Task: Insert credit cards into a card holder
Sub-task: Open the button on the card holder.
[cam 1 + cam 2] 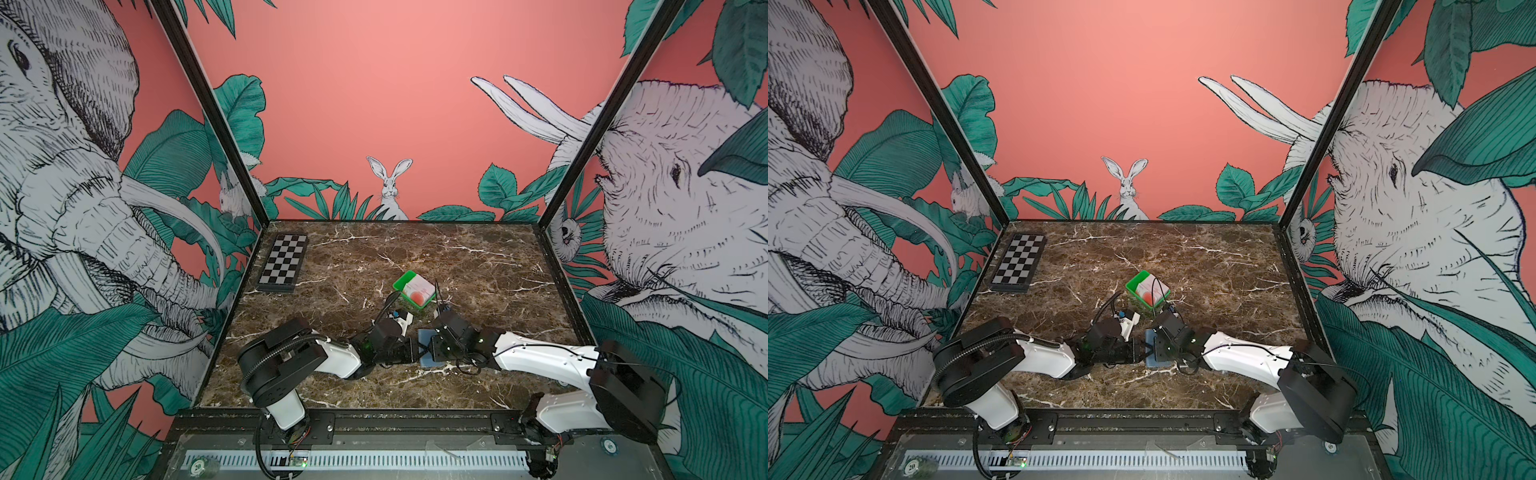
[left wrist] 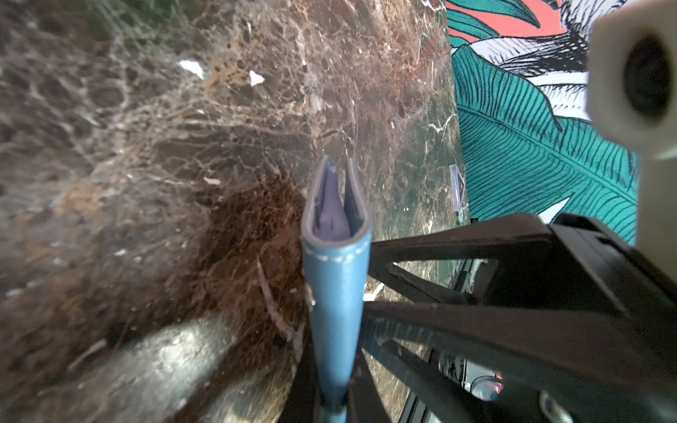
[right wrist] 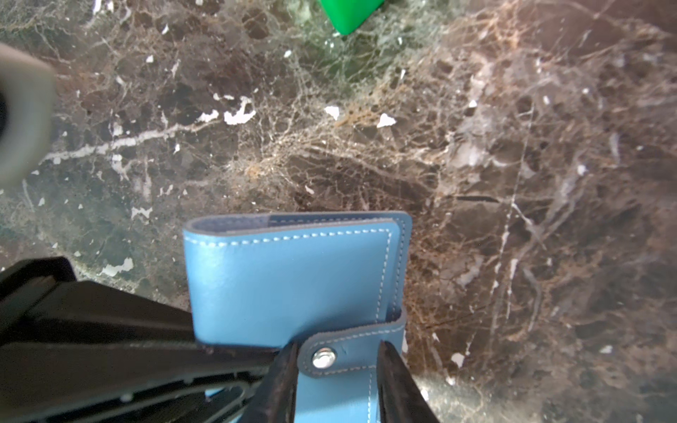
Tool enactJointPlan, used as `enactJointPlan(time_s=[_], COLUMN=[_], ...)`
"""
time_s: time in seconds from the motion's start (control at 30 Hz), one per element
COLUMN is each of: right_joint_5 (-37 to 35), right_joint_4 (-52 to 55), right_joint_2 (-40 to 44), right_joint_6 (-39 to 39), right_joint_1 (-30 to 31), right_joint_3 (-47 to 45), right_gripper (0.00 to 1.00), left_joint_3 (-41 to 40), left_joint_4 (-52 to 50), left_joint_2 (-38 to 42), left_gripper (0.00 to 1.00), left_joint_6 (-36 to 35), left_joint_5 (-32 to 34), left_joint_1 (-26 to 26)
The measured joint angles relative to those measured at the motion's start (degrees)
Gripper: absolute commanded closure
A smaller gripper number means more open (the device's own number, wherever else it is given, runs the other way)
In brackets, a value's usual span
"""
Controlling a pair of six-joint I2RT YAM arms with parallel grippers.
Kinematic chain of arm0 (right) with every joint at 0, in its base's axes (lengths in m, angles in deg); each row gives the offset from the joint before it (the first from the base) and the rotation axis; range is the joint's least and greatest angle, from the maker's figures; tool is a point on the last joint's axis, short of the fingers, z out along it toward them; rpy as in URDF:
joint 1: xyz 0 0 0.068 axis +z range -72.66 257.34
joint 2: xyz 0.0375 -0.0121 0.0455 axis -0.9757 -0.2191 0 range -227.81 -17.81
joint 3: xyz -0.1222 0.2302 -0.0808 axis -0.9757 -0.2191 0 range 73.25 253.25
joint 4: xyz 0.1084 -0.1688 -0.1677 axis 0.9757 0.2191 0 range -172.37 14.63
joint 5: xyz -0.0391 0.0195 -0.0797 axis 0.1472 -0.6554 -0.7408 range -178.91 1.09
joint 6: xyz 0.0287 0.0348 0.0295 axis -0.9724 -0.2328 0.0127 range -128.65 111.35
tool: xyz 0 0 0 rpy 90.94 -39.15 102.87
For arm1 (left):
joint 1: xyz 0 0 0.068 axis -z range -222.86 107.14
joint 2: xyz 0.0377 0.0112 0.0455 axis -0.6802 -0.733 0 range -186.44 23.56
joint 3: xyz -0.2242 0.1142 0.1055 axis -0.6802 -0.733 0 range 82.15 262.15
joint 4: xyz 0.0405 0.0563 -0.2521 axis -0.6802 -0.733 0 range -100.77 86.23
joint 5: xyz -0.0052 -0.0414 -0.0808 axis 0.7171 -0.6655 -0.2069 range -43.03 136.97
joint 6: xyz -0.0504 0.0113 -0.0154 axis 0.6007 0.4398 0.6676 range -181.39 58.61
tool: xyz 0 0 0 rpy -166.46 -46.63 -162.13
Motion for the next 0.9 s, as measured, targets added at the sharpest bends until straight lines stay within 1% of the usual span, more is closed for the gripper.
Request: enactJointPlan(time_s=[0.3,0.47,0.77,0.9], right_joint_5=[-3.3,-3.9,-4.8,-5.4], right_joint_4=[2.3,2.8,3.2,3.6], right_joint_2=[1.6,1.7,-0.8,-1.8], right_joint_6=[-0.2,0.0,0.6,0.9], right_joint_1=[0.6,1.2,2.5,2.9], right_joint_3=[0.6,0.9,2.5,3.6], right_gripper=[0.77,0.81,0.87,0.95], left_joint_3=[0.7,0.9,1.0,1.0], left_joint_4=[-0.1,-0.2,-1.4,-1.6], left_joint_2=[0.0,0.0,0.0,0.0], left_gripper=[1.00,1.00,1.00,1.00], left_joint_6=[-0.7,-0.7,-0.9,-0.9], left_joint_5=[-0.1,-0.2,-0.1,-0.1], left_joint_1=[0.1,0.1,0.1,0.1])
